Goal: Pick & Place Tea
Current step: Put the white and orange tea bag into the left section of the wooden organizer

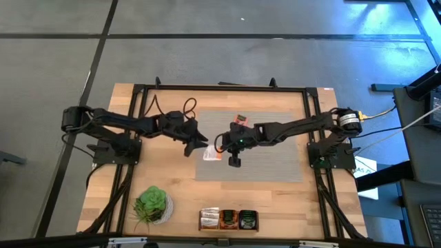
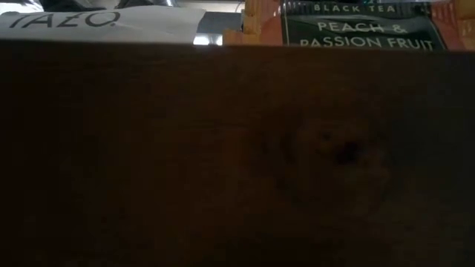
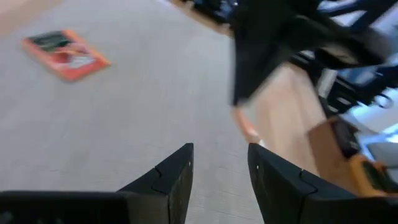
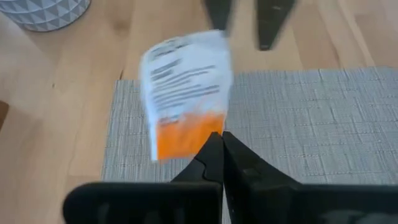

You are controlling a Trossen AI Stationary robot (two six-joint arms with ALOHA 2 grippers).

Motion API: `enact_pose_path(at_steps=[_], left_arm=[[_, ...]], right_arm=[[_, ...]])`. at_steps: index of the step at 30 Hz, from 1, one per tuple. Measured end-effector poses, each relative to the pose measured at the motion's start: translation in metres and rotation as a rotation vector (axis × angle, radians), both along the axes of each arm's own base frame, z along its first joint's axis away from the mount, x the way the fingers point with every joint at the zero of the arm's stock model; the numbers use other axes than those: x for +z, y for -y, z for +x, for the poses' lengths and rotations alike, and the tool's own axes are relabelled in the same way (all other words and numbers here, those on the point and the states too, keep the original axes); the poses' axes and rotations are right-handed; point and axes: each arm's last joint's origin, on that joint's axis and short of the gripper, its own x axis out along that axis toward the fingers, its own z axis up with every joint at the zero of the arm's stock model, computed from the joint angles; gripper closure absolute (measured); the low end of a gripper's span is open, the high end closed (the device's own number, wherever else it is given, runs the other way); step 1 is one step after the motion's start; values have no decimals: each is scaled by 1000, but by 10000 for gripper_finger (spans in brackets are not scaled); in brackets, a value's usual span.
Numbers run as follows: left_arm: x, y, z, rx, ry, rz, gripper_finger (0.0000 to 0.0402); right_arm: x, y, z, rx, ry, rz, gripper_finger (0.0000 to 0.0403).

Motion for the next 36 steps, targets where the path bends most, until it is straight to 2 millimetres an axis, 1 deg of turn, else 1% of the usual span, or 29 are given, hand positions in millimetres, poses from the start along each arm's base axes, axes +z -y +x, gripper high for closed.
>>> enact_pose_path(at_steps=[3,8,13,17,20,23,31,36], left_arm=[[3,8,2,-52,31,-5,253],[7,18,5,-82,71,-22,254],[7,21,5,-88,73,-34,254],[6,21,5,-83,59,-47,254],[6,21,5,-77,57,-60,252],[6,21,5,-73,58,-69,253],[7,21,6,-32,71,-38,273],[11,23,8,-30,115,-28,297]], right_arm=[[0,0,0,-18,1,11,403],[0,-1,0,-18,4,9,403],[1,-2,1,-17,11,9,403],[4,-2,4,-19,56,12,403],[4,-1,4,-55,63,20,403],[6,0,0,-101,40,10,403],[19,-8,-7,-165,70,-7,403],[20,-14,-10,-152,55,-3,403]])
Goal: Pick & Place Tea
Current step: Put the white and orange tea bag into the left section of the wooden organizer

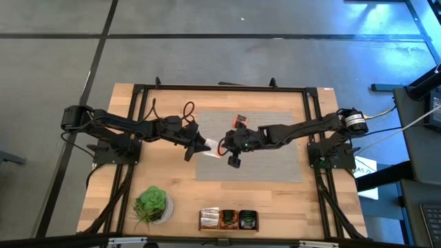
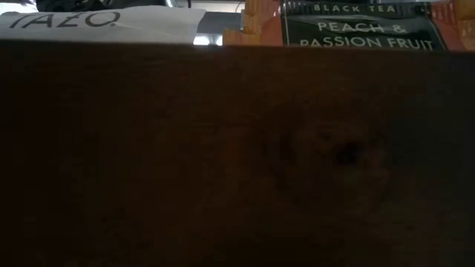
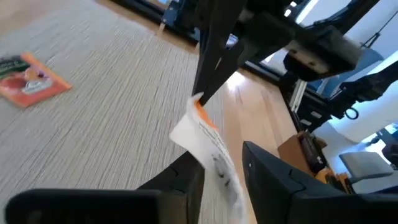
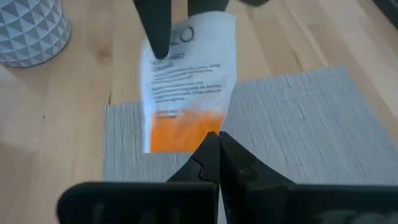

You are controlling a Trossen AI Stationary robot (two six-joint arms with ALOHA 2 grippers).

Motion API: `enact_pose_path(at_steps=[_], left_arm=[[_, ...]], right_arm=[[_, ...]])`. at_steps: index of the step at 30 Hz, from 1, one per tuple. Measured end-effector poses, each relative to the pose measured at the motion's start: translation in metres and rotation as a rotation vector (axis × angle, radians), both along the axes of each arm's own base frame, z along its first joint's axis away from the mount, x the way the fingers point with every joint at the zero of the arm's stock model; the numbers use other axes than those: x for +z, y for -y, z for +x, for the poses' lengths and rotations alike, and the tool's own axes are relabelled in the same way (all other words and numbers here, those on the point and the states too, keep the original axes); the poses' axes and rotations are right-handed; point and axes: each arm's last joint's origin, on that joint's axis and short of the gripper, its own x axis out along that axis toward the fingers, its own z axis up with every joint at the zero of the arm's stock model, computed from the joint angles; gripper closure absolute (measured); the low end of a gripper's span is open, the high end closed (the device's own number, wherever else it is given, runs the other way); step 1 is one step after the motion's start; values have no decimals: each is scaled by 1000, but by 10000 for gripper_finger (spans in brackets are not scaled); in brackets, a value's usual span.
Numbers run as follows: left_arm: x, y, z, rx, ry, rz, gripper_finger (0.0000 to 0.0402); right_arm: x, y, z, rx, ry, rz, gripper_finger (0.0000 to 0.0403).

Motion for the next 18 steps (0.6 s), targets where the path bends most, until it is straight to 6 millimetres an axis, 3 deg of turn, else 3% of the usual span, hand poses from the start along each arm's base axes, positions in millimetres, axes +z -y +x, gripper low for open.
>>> enact_pose_path(at_steps=[14,18], left_arm=[[1,0,0,-11,14,1,391],[1,0,0,-23,20,37,396]], right_arm=[[1,-4,0,7,8,5,393],[0,-3,-1,2,-3,9,378]])
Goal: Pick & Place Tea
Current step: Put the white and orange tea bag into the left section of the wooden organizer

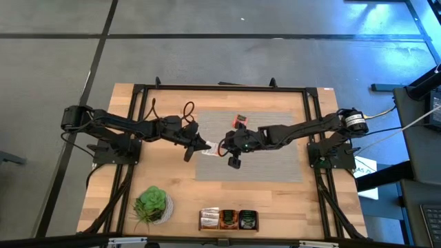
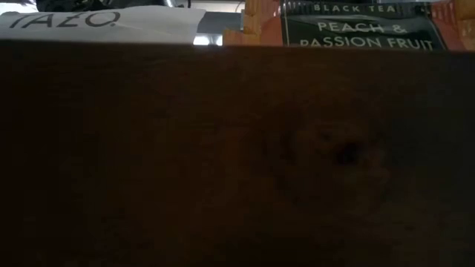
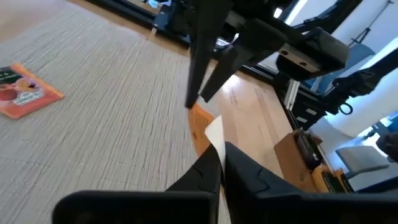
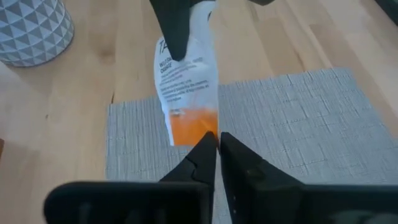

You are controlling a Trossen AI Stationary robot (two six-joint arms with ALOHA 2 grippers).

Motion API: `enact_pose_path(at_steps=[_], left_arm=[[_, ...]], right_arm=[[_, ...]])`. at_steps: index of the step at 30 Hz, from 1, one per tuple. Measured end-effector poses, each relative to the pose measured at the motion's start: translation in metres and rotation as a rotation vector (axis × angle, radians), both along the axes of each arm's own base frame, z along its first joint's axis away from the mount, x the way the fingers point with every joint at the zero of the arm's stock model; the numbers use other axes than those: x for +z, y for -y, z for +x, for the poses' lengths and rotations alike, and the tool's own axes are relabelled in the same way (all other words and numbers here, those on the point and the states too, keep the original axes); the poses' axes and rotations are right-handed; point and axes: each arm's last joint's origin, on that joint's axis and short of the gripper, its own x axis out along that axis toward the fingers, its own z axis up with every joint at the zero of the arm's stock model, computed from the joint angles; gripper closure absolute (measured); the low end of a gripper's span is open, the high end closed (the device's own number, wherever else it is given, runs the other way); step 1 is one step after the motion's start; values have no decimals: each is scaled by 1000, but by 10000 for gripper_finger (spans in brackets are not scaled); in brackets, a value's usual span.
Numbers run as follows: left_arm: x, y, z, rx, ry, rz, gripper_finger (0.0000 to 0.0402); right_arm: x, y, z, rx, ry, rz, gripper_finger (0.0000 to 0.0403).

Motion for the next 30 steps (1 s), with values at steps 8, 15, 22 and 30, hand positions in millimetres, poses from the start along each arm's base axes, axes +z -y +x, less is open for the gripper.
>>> enact_pose_path(at_steps=[8,15,22,30], left_arm=[[-3,0,-1,-4,-27,7,398],[10,3,7,-26,-61,-37,399],[49,38,24,-185,-228,82,399],[91,102,52,-357,-421,82,399]], right_arm=[[2,4,-2,57,-68,-76,325],[5,15,-46,-162,-550,-82,252],[-1,8,-94,-269,-412,-2,241],[-7,3,-112,-42,44,196,241]])
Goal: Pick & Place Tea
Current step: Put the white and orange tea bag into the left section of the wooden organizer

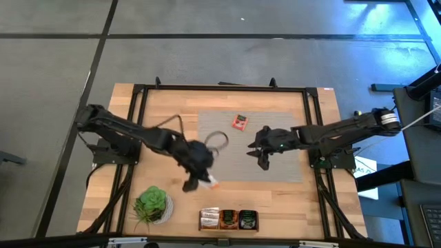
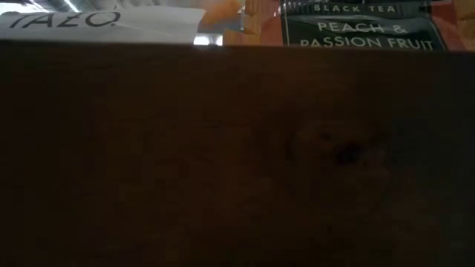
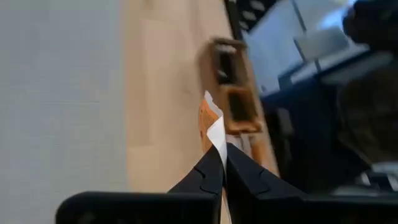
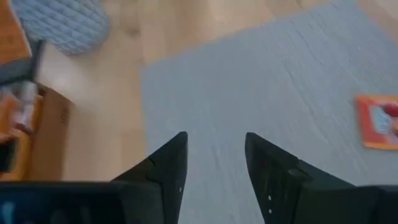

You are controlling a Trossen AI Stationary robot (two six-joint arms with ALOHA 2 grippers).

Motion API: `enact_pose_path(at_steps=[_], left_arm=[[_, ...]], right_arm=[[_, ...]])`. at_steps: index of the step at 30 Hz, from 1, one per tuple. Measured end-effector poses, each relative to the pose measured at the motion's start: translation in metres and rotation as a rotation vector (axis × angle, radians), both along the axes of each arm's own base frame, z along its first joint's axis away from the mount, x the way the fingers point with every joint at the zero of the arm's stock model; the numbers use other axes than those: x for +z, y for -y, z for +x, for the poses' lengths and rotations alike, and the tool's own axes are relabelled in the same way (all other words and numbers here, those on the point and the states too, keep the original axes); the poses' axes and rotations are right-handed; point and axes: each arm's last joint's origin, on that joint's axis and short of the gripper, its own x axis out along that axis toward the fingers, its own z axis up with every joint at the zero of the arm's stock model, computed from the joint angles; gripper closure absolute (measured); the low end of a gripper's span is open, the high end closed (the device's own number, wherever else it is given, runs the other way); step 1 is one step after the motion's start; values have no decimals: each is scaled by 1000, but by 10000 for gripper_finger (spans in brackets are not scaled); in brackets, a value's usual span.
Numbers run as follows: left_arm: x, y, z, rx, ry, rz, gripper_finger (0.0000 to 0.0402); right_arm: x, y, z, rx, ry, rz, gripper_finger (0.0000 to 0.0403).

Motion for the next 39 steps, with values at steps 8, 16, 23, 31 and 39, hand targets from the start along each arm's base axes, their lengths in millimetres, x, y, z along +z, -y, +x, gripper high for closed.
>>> enact_pose_path(at_steps=[8,16,23,31,39], left_arm=[[15,72,40,-77,-251,39,399],[0,127,66,-84,-376,-3,399],[-19,148,71,-38,-432,-9,398],[-48,144,80,-14,-534,46,398],[-57,134,83,-30,-586,63,398]], right_arm=[[-8,-1,0,6,38,28,241],[-9,-1,1,-2,32,36,240],[-10,-1,0,-2,25,36,240],[-10,-1,0,-3,25,39,240],[-10,-1,0,-2,25,37,240]])
